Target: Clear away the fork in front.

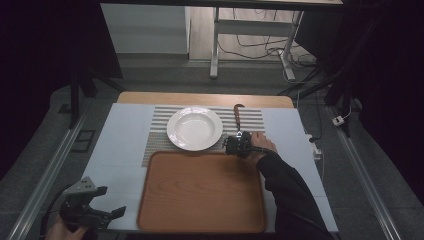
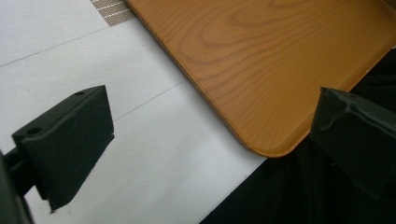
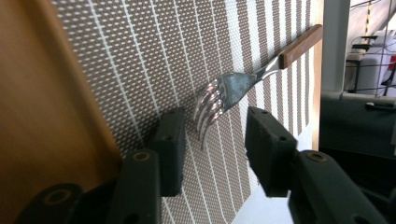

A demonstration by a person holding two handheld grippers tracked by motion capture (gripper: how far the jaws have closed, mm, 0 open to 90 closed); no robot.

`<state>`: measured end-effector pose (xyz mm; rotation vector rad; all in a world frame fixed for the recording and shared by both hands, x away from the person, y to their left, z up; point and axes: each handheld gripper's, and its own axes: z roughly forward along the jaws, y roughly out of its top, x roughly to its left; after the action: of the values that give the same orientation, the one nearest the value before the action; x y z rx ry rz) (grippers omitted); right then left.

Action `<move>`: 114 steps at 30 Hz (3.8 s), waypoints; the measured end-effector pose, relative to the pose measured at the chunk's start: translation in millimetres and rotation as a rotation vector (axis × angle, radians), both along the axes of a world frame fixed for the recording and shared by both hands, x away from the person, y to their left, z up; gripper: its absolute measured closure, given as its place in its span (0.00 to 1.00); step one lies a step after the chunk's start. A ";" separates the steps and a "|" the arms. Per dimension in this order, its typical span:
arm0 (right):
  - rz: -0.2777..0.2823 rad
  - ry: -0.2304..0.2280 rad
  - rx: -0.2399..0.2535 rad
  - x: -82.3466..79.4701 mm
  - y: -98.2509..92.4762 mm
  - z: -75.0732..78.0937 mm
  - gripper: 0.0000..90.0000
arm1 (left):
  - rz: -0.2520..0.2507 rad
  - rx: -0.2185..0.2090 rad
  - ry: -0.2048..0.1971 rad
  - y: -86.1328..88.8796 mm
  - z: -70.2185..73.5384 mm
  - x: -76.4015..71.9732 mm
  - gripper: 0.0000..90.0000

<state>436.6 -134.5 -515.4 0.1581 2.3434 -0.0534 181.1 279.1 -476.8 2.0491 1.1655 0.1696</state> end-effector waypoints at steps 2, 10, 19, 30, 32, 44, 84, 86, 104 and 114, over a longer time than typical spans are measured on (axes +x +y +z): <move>0.017 -0.002 -0.009 2.2 0.7 -4.2 0.70 | -0.001 0.002 0.002 -0.2 -0.2 0.2 0.00; 0.062 -0.050 -0.044 2.6 4.0 -17.6 0.95 | -0.005 0.005 0.010 -0.5 -0.4 0.9 0.00; 0.045 -0.107 -0.011 -1.3 -3.6 1.5 1.00 | -0.008 0.007 0.011 -0.9 -0.5 0.9 0.00; 0.046 -0.130 0.005 -18.6 -7.8 21.3 1.00 | -0.024 0.023 0.014 -3.5 -0.8 1.2 0.00; 0.048 -0.133 0.015 -23.1 -8.2 25.2 1.00 | -0.024 0.025 0.012 -3.7 -0.7 1.1 0.00; 0.083 -0.129 0.067 -50.1 -10.5 40.7 1.00 | -0.033 0.038 0.008 -5.7 -0.4 0.6 0.00; 0.135 0.251 0.873 -133.2 -75.2 95.4 1.00 | -0.210 0.002 -0.062 -31.3 7.5 24.2 0.00; 0.146 0.281 0.909 -136.2 -77.8 96.7 1.00 | -0.219 -0.005 -0.070 -34.5 9.0 27.2 0.00; 0.239 0.451 1.006 -156.5 -78.3 93.9 1.00 | -0.345 0.071 -0.099 -76.2 21.6 66.3 0.00; 0.315 0.580 1.029 -164.0 -66.5 88.7 1.00 | -0.433 0.150 -0.145 -110.2 27.3 85.9 0.00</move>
<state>272.6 -201.0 -426.6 0.2921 2.6929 1.4336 267.0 168.9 -449.5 2.3254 0.6172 0.1926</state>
